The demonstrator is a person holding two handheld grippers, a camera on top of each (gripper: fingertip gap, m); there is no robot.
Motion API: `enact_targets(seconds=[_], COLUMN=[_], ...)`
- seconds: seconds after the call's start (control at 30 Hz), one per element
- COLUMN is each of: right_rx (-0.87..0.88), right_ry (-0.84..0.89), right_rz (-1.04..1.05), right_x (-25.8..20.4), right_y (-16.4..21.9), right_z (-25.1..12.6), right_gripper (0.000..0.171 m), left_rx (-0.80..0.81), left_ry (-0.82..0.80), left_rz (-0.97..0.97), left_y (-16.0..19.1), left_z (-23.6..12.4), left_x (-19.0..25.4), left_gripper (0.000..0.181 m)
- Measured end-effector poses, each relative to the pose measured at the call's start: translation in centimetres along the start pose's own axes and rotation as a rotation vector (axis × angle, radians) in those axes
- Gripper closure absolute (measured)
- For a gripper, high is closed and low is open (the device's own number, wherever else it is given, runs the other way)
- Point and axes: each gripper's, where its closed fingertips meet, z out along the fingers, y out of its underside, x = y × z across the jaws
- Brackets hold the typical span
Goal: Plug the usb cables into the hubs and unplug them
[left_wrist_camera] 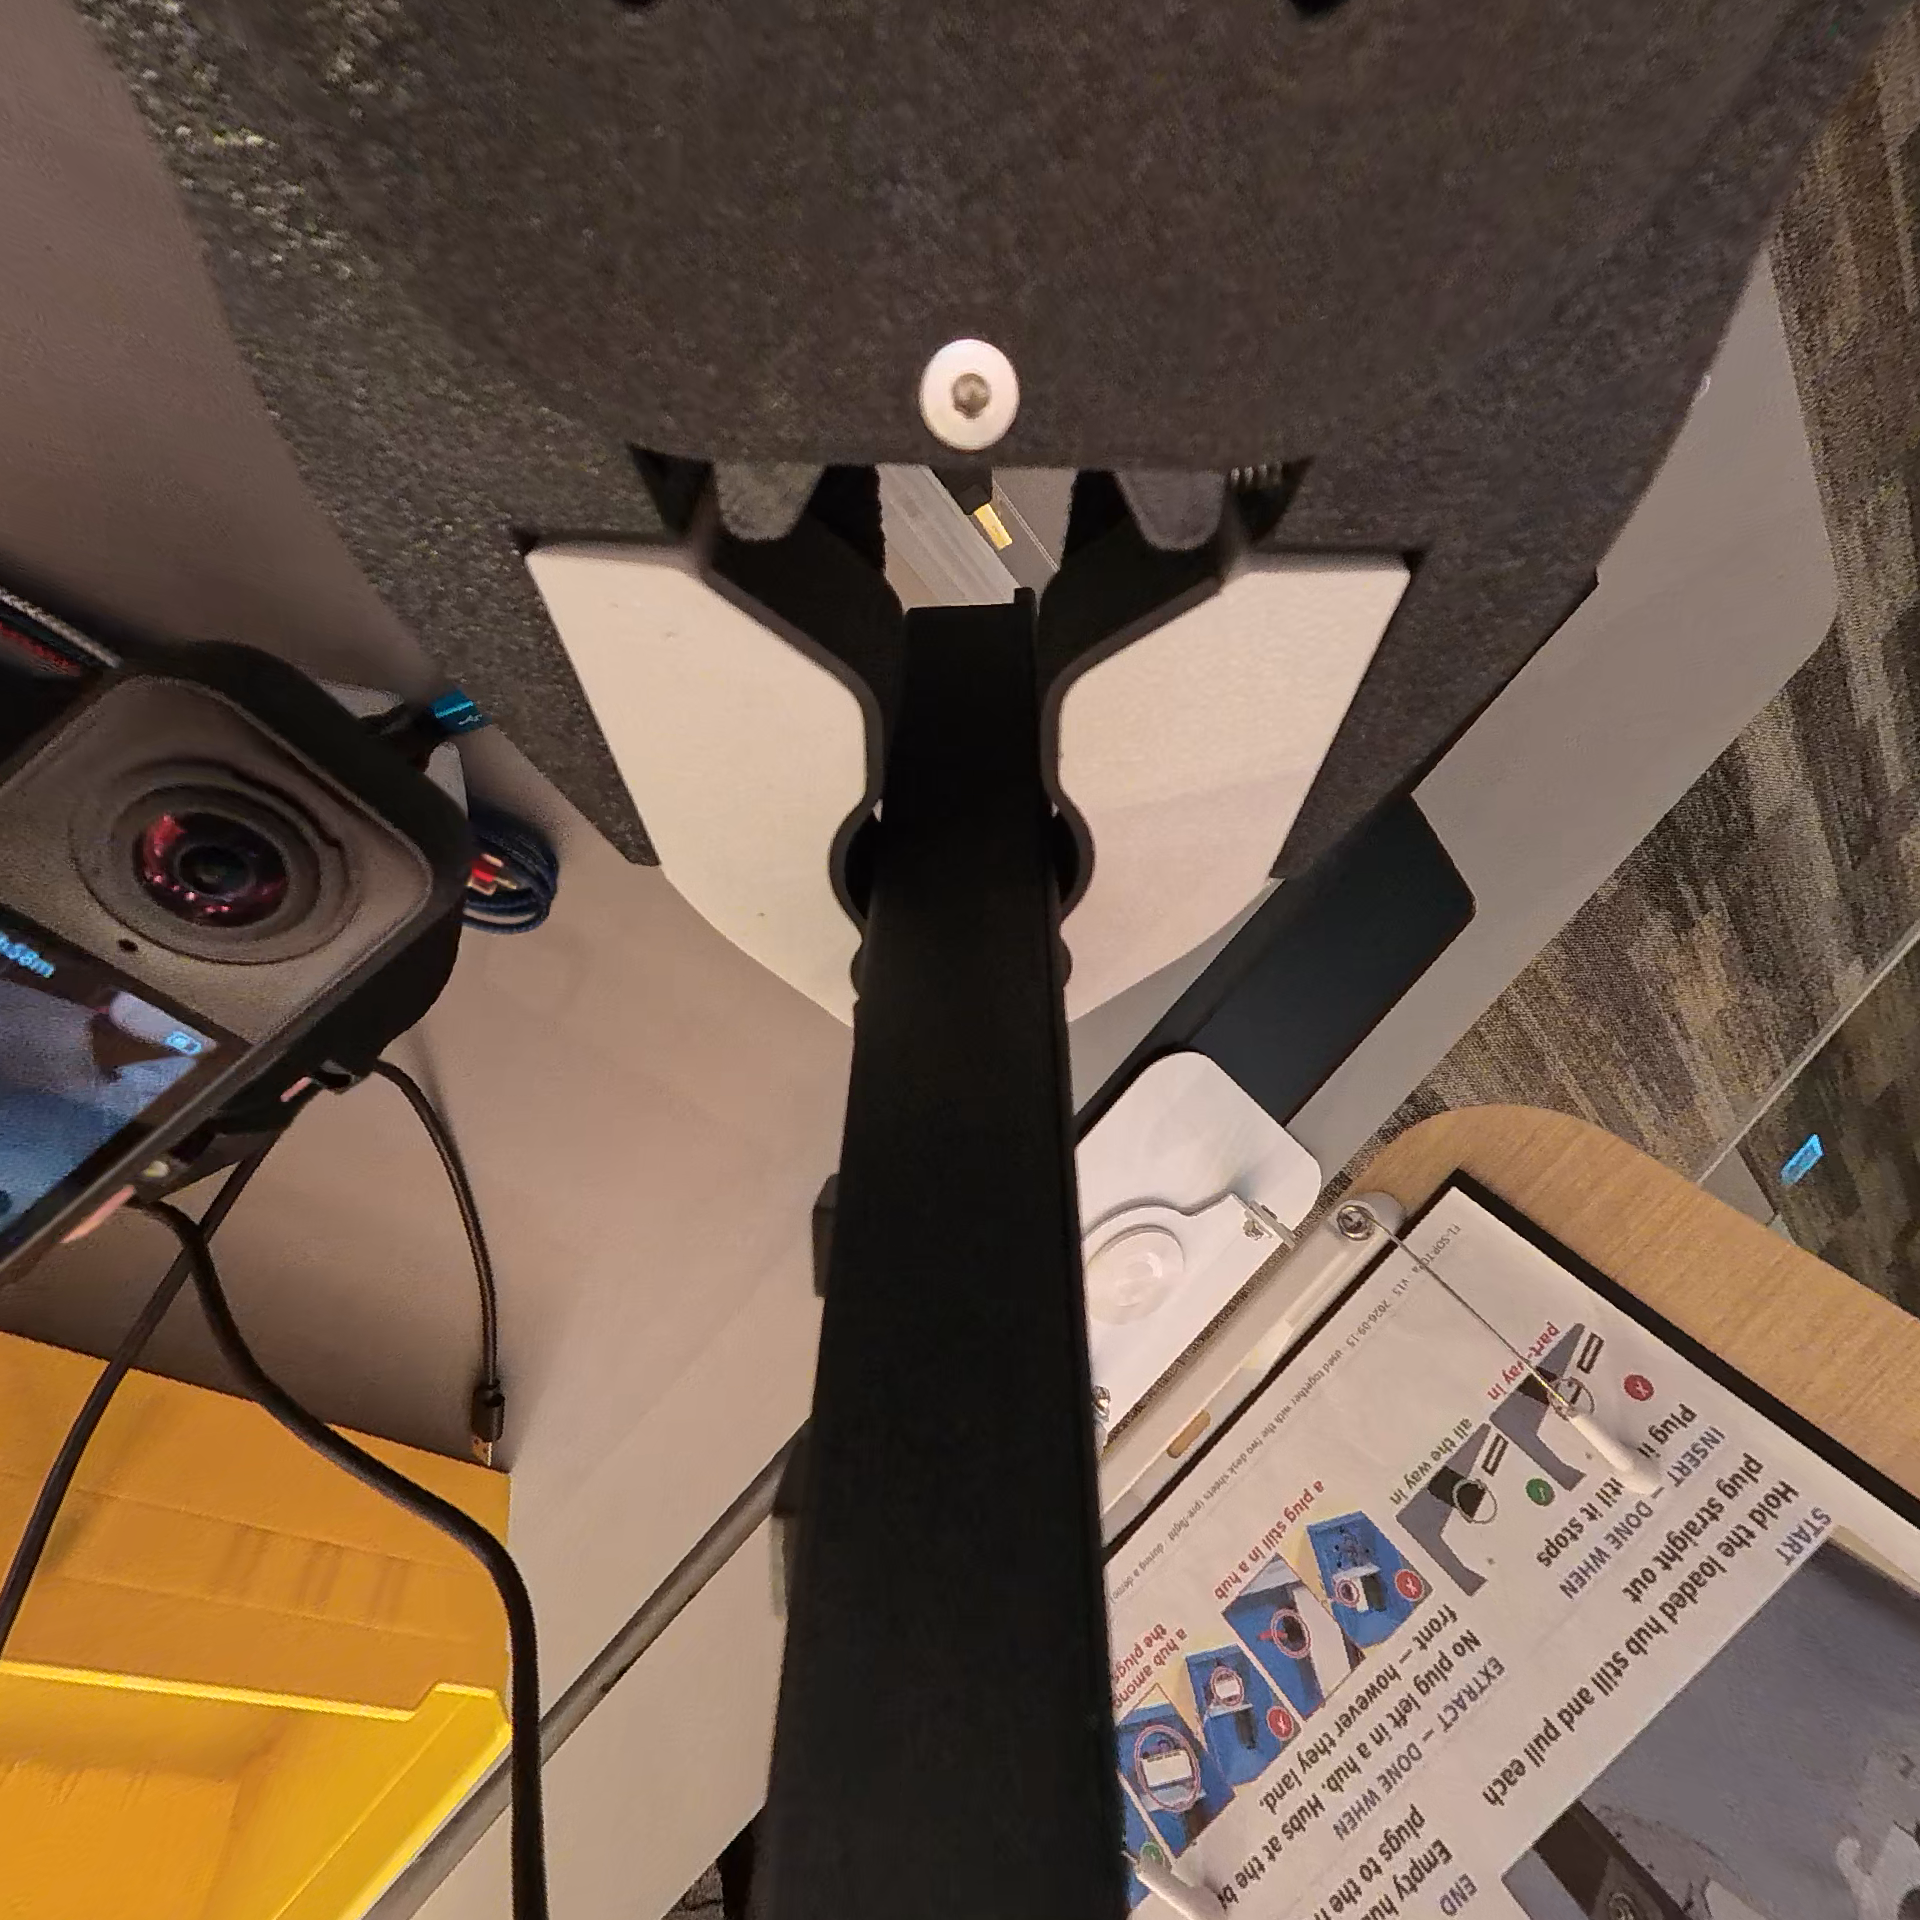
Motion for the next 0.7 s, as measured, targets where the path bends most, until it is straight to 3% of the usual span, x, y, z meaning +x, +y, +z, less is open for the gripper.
enact_targets(seconds=[0.27,0.4,0.7], right_rx=[0.053,0.084,0.086], right_ry=[-0.091,-0.095,-0.138], right_rz=[0.101,0.108,0.128], right_x=[-0.36,0.01,-0.09], right_y=[-0.18,-0.2,-0.33], right_z=[-0.11,-0.02,0.06], right_gripper=[0.152,0.161,0.161], left_rx=[-0.001,0.0,-0.001], left_ry=[0.001,0.001,0.0], left_rz=[0.004,0.004,0.007], left_y=[-0.03,-0.05,-0.03], left_z=[0.0,-0.02,-0.01], left_x=[0.07,0.06,0.05], left_gripper=[0.156,0.156,0.156])
